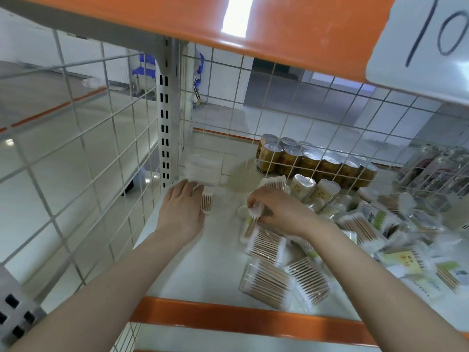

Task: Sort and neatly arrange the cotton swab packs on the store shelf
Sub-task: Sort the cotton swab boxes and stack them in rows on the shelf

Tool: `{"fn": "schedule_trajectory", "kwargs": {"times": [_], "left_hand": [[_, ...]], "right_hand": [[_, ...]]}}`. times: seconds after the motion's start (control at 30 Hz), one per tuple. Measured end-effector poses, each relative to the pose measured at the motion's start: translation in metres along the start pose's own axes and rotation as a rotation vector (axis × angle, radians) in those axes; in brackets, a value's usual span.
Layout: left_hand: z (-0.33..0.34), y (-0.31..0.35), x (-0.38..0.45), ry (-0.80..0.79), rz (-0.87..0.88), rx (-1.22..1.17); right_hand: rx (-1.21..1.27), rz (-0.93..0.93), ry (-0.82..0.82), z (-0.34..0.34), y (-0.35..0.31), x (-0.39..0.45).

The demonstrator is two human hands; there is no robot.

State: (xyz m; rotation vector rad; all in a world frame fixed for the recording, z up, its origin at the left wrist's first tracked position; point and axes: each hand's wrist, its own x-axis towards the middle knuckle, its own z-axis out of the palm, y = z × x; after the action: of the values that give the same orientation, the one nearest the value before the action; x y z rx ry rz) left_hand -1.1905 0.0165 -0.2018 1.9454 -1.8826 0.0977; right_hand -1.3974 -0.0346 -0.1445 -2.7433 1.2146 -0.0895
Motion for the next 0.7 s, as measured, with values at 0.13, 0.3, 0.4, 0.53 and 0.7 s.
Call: {"fn": "schedule_trajectory", "kwargs": {"times": [0.13,0.3,0.4,0.53,0.7], "left_hand": [[0.004,-0.003,0.009,-0.061,-0.004,0.126],[0.004,-0.009,0.015,-0.15,-0.016,0.15],[0.003,-0.011,0.015,-0.169,-0.015,0.148],[0.003,-0.011,0.016,-0.164,0.007,0.146],[0.007,-0.014,0.022,-0.159,0.009,0.158]], "right_hand": [[0.004,-0.047,-0.005,0.002,-0.001,0.003],[0.049,-0.023,0.021,0.002,-0.002,0.01],[0.075,0.008,0.083,-0.008,-0.001,0.018],[0.051,0.046,0.204,-0.018,0.006,0.032],[-0.019,0.075,0.286,-0.011,0.017,0.058]]}}
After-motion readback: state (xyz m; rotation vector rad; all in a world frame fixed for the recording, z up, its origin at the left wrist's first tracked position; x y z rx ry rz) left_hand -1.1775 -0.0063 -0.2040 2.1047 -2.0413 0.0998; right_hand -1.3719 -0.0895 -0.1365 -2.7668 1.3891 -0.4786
